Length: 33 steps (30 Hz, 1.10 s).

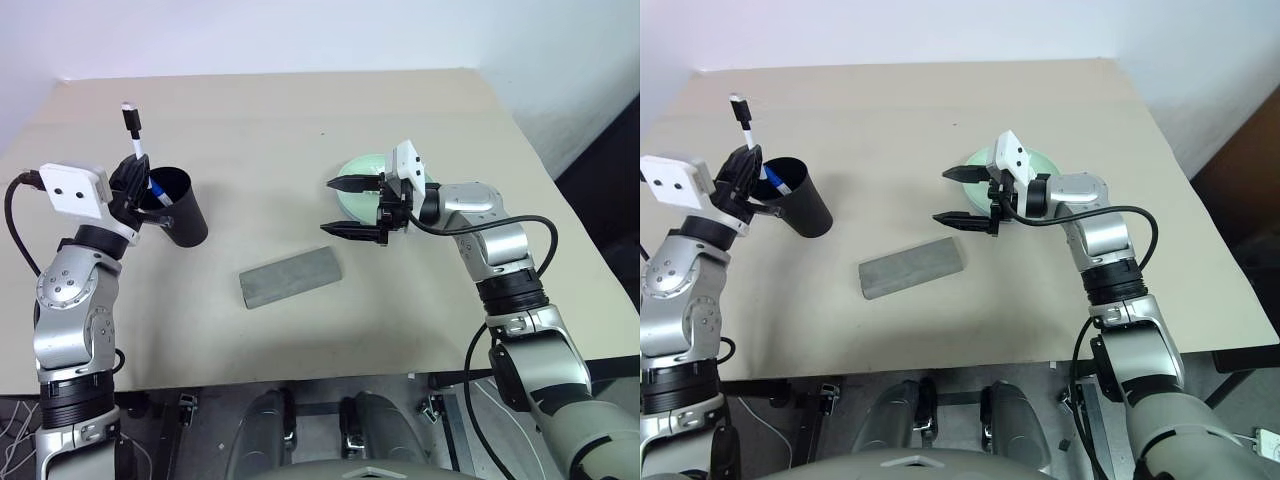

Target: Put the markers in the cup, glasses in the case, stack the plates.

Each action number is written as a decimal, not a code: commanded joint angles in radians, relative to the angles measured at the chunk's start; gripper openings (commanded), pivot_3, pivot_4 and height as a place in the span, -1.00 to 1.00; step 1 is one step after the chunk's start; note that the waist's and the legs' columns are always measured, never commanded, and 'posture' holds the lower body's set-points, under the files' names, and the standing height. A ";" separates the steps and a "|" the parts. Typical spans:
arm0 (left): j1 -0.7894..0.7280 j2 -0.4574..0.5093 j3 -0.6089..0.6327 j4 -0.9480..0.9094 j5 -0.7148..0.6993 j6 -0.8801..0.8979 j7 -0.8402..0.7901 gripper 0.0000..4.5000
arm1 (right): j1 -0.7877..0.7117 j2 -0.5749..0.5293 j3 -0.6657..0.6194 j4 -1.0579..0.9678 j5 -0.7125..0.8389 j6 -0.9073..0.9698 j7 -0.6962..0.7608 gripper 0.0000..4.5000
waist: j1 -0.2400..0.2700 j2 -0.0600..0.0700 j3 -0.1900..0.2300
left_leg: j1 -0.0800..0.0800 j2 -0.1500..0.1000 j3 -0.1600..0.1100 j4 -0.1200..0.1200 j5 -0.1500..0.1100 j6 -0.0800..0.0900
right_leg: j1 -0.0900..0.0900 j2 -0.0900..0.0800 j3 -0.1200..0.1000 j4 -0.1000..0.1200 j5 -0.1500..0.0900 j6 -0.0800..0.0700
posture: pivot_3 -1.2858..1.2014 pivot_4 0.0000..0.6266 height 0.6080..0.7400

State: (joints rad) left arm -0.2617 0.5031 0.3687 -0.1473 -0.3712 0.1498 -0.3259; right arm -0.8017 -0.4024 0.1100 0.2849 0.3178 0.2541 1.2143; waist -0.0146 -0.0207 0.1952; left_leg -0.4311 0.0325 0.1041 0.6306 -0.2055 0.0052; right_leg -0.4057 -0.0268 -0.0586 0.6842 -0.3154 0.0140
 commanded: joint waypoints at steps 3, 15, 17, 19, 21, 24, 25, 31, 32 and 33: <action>0.001 0.006 0.015 -0.005 0.006 -0.016 -0.006 -0.99 | -0.006 -0.011 -0.008 -0.033 0.001 -0.020 -0.004 0.88 | 0.000 0.000 0.000 | 0.000 0.000 0.000 0.000 0.000 0.000 | 0.000 0.000 0.000 0.000 0.000 0.000 | 0.03 -0.52 0.62; 0.008 0.002 0.014 0.002 0.018 -0.024 -0.008 -0.99 | -0.013 -0.006 -0.004 -0.022 -0.001 -0.032 -0.010 0.88 | 0.000 0.000 0.000 | 0.000 0.000 0.000 0.000 0.000 0.000 | 0.000 0.000 0.000 0.000 0.000 0.000 | 0.03 -0.52 0.62; 0.008 0.002 0.016 0.006 0.018 -0.026 -0.009 -0.99 | -0.015 -0.005 -0.004 -0.019 -0.003 -0.035 -0.011 0.88 | 0.000 0.000 0.000 | 0.000 0.000 0.000 0.000 0.000 0.000 | 0.000 0.000 0.000 0.000 0.000 0.000 | 0.03 -0.52 0.62; 0.007 0.002 0.019 0.009 0.016 -0.025 -0.008 -0.99 | -0.015 -0.006 -0.004 -0.017 -0.003 -0.038 -0.012 0.88 | 0.000 0.000 0.000 | 0.000 0.000 0.000 0.000 0.000 0.000 | 0.000 0.000 0.000 0.000 0.000 0.000 | 0.03 -0.52 0.62; 0.006 0.000 0.021 0.011 0.009 -0.024 -0.011 -0.85 | -0.016 -0.006 -0.004 -0.014 -0.004 -0.041 -0.012 0.88 | 0.000 0.000 0.000 | 0.000 0.000 0.000 0.000 0.000 0.000 | 0.000 0.000 0.000 0.000 0.000 0.000 | 0.03 -0.52 0.62; 0.004 0.001 0.021 0.013 0.013 -0.029 -0.009 -0.41 | -0.016 -0.005 -0.004 -0.012 -0.006 -0.046 -0.014 0.88 | 0.000 0.000 0.000 | 0.000 0.000 0.000 0.000 0.000 0.000 | 0.000 0.000 0.000 0.000 0.000 0.000 | 0.03 -0.52 0.62; 0.004 0.001 0.021 0.013 0.014 -0.029 -0.008 -0.26 | -0.016 -0.005 -0.004 -0.011 -0.007 -0.047 -0.014 0.88 | 0.000 0.000 0.000 | 0.000 0.000 0.000 0.000 0.000 0.000 | 0.000 0.000 0.000 0.000 0.000 0.000 | 0.03 -0.52 0.62; 0.001 0.005 0.021 0.010 0.013 -0.032 -0.012 0.68 | -0.018 -0.003 -0.004 -0.004 -0.012 -0.057 -0.011 0.88 | 0.000 0.000 0.000 | 0.000 0.000 0.000 0.000 0.000 0.000 | 0.000 0.000 0.000 0.000 0.000 0.000 | 0.03 -0.52 0.62; 0.000 0.006 0.022 0.010 0.014 -0.032 -0.011 0.84 | -0.018 -0.002 -0.005 -0.002 -0.013 -0.058 -0.010 0.88 | 0.000 0.000 0.000 | 0.000 0.000 0.000 0.000 0.000 0.000 | 0.000 0.000 0.000 0.000 0.000 0.000 | 0.03 -0.52 0.62; 0.000 0.006 0.023 0.008 0.015 -0.034 -0.010 0.97 | -0.019 -0.002 -0.005 0.000 -0.014 -0.060 -0.010 0.88 | 0.000 0.000 0.000 | 0.000 0.000 0.000 0.000 0.000 0.000 | 0.000 0.000 0.000 0.000 0.000 0.000 | 0.03 -0.52 0.62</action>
State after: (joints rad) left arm -0.2490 0.4994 0.3693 -0.1197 -0.3584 0.1406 -0.3348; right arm -0.8016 -0.4048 0.1104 0.2958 0.2987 0.2102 1.2032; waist -0.0145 -0.0207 0.1952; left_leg -0.4311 0.0325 0.1041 0.6309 -0.2054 0.0053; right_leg -0.4056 -0.0268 -0.0586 0.6846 -0.3153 0.0140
